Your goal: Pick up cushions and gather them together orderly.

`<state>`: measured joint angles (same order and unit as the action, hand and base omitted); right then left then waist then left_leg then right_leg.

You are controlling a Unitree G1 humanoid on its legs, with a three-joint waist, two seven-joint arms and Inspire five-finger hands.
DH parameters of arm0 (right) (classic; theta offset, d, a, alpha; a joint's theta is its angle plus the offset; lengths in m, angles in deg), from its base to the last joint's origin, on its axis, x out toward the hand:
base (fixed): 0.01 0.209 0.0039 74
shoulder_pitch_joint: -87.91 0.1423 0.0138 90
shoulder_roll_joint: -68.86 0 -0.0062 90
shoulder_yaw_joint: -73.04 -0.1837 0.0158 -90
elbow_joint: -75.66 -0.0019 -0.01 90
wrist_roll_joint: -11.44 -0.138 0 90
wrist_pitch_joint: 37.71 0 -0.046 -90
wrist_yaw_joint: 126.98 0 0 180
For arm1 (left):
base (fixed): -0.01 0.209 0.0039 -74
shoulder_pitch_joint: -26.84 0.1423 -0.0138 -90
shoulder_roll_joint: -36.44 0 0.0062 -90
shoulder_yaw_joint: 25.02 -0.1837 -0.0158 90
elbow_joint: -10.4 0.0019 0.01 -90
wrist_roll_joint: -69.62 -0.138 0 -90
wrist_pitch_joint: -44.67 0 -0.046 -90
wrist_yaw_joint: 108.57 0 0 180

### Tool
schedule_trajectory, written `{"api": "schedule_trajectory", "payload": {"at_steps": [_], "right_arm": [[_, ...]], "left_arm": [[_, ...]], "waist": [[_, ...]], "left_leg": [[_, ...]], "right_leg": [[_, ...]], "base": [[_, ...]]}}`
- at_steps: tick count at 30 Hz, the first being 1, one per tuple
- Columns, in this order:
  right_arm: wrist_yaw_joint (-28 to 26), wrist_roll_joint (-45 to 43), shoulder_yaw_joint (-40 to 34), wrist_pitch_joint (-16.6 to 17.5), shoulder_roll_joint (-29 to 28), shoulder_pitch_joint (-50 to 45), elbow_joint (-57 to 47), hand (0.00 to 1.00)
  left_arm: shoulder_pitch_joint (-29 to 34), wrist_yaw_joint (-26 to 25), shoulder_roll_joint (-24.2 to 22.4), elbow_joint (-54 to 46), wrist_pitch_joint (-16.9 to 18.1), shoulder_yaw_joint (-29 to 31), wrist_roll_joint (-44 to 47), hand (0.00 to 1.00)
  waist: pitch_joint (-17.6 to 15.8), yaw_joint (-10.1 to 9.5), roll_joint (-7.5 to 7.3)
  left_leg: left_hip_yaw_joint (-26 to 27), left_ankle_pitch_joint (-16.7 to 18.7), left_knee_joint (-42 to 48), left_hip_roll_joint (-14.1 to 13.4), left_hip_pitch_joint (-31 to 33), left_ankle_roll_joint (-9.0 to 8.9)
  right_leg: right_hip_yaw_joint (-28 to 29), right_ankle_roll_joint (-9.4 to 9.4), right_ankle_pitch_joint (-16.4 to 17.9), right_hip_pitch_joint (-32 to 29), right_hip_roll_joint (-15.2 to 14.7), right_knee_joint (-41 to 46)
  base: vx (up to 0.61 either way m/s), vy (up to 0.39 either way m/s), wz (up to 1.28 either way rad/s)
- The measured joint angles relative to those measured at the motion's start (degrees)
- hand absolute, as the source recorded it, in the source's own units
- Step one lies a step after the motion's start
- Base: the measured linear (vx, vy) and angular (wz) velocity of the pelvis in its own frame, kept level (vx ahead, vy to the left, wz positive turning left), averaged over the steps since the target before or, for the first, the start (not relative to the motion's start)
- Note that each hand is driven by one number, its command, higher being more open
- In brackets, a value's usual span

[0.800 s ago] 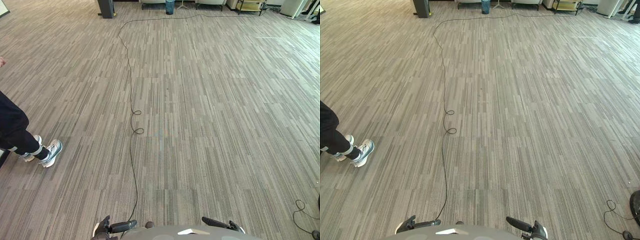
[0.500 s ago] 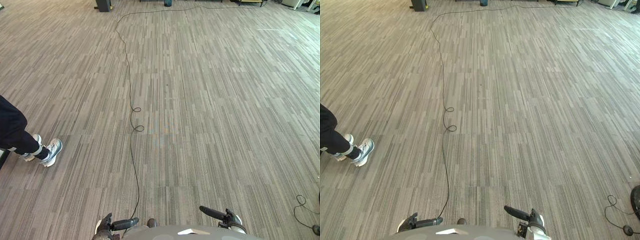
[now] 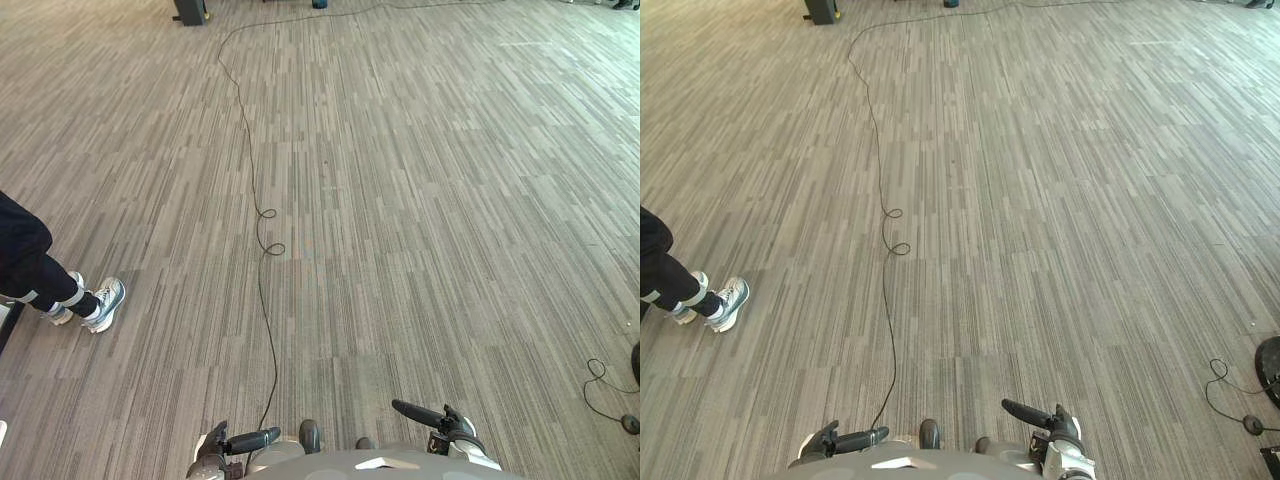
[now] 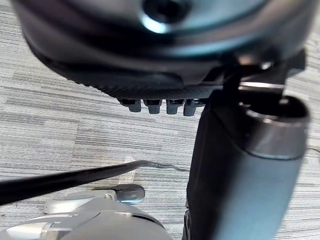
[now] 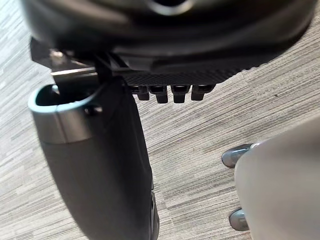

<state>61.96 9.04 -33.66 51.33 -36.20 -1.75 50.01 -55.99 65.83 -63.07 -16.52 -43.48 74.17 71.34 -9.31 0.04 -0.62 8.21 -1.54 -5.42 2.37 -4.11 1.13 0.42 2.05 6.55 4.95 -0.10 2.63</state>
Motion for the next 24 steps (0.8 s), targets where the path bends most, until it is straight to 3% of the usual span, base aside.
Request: {"api": "schedule_trajectory", "payload": {"at_steps": [5,6,8,9,10,11,13,18,20,21,22,23,24], "right_arm": [[0.1,-0.2,-0.1,-0.1,-0.6,-1.1,-1.6,1.0],[0.1,-0.4,-0.2,-0.1,-0.9,-2.1,-2.9,1.0],[0.0,-0.7,-0.2,-0.1,-1.0,-2.4,-3.7,1.0],[-0.1,-0.7,-0.1,-0.1,-0.8,-2.5,-4.8,1.0],[-0.1,-1.0,-0.2,0.0,-0.9,-3.2,-6.3,1.0],[-0.1,-1.7,-0.2,0.4,-1.5,-3.9,-7.5,1.0],[-0.1,-2.2,-0.8,0.9,-1.8,-4.1,-7.5,1.0],[-0.2,-2.2,-2.5,1.2,-1.2,-2.4,-7.1,1.0],[-0.3,-2.2,-2.4,1.4,-0.6,-0.8,-7.3,1.0],[-0.3,-2.2,-2.4,1.7,-0.7,-0.9,-7.2,1.0],[-0.3,-2.1,-2.4,1.6,-0.8,-1.0,-7.1,1.0],[-0.3,-2.2,-2.5,1.5,-1.5,-1.7,-7.0,1.0],[-0.5,-1.9,-3.9,1.1,-1.1,-0.7,-7.2,1.0]], "left_arm": [[0.2,-0.1,-0.2,-1.5,0.0,1.6,1.0,1.0],[0.4,-0.1,-0.2,-2.1,0.0,2.5,1.5,1.0],[0.4,-0.1,-0.4,-2.4,0.0,2.7,2.4,1.0],[0.1,-0.2,-0.9,-2.8,0.0,3.2,2.8,1.0],[0.3,-0.1,-0.6,-3.0,0.1,3.2,2.8,1.0],[0.6,-0.1,-0.3,-3.3,0.1,3.3,2.8,1.0],[0.7,-0.1,0.0,-3.2,0.0,3.3,2.8,1.0],[-1.0,-0.1,-0.7,-3.1,0.0,3.1,2.8,1.0],[-1.2,0.0,-1.4,-2.5,0.0,2.2,2.8,1.0],[-1.1,0.2,-1.2,-2.2,0.0,1.9,2.8,1.0],[-1.0,0.2,-1.2,-2.1,0.0,2.1,2.8,1.0],[-0.7,0.6,-0.7,-2.1,0.0,3.3,2.7,1.0],[-1.2,0.5,-2.1,-1.6,-0.2,3.9,2.7,1.0]], "waist": [[-0.1,-1.11,-0.64],[-0.2,-1.45,-1.32],[-0.4,-2.07,-1.13],[-0.5,-2.49,-0.73],[-0.4,-2.57,-0.63],[-0.1,-2.47,-1.45],[-0.1,-2.44,-1.82],[-0.6,-2.11,-0.76],[-1.6,-0.71,1.19],[-1.4,-0.41,0.91],[-1.3,-0.41,0.74],[-0.8,-0.31,-0.44],[-0.9,-0.32,1.79]], "left_leg": [[2.3,1.5,0.4,1.0,1.4,1.44],[2.7,3.9,2.0,1.7,1.4,2.45],[3.3,6.2,4.3,1.3,1.7,2.98],[3.6,8.3,6.7,0.7,1.4,3.13],[3.1,10.3,9.1,0.7,1.0,2.83],[2.5,12.0,10.3,1.0,0.0,3.13],[1.2,12.9,10.7,1.2,-2.0,3.53],[-4.1,14.2,7.6,0.6,-6.9,2.85],[-5.8,15.3,7.7,-1.7,-10.6,0.96],[-6.6,16.7,8.2,-2.2,-12.9,-1.57],[-6.7,17.0,8.4,-2.2,-13.2,-1.98],[-7.6,18.5,10.5,-1.7,-14.4,-3.72],[-6.9,19.6,17.2,-4.0,-13.6,-4.64]], "right_leg": [[-0.2,2.97,0.2,-2.2,-1.7,1.4],[-0.6,5.82,1.9,-2.8,-3.1,4.7],[-1.5,7.11,2.9,-5.5,-3.4,11.6],[-2.4,7.07,3.2,-9.6,-3.5,21.6],[-4.4,5.58,3.9,-14.2,-4.5,32.1],[-5.8,4.34,5.2,-17.2,-5.7,40.0],[-7.3,3.9,6.9,-18.7,-6.5,43.7],[-14.3,2.1,8.9,-25.4,-5.8,37.3],[-15.8,-0.57,6.1,-28.0,-1.8,28.3],[-15.9,-3.68,1.1,-27.6,0.0,22.4],[-16.0,-4.22,0.1,-27.5,0.2,21.4],[-16.1,-7.99,-7.3,-26.3,0.2,17.3],[-17.7,-8.78,-5.7,-24.5,1.9,18.8]], "base": [[0.06,0.095,-0.19],[0.13,0.117,-0.01],[0.09,0.087,-0.11],[0.12,0.141,-0.11],[0.19,0.182,0.04],[0.24,0.145,0.2],[0.37,0.131,0.4],[0.39,0.032,0.53],[0.61,-0.044,0.54],[0.69,-0.131,0.47],[0.63,-0.156,0.49],[0.69,-0.16,0.31],[0.58,-0.124,0.4]]}}
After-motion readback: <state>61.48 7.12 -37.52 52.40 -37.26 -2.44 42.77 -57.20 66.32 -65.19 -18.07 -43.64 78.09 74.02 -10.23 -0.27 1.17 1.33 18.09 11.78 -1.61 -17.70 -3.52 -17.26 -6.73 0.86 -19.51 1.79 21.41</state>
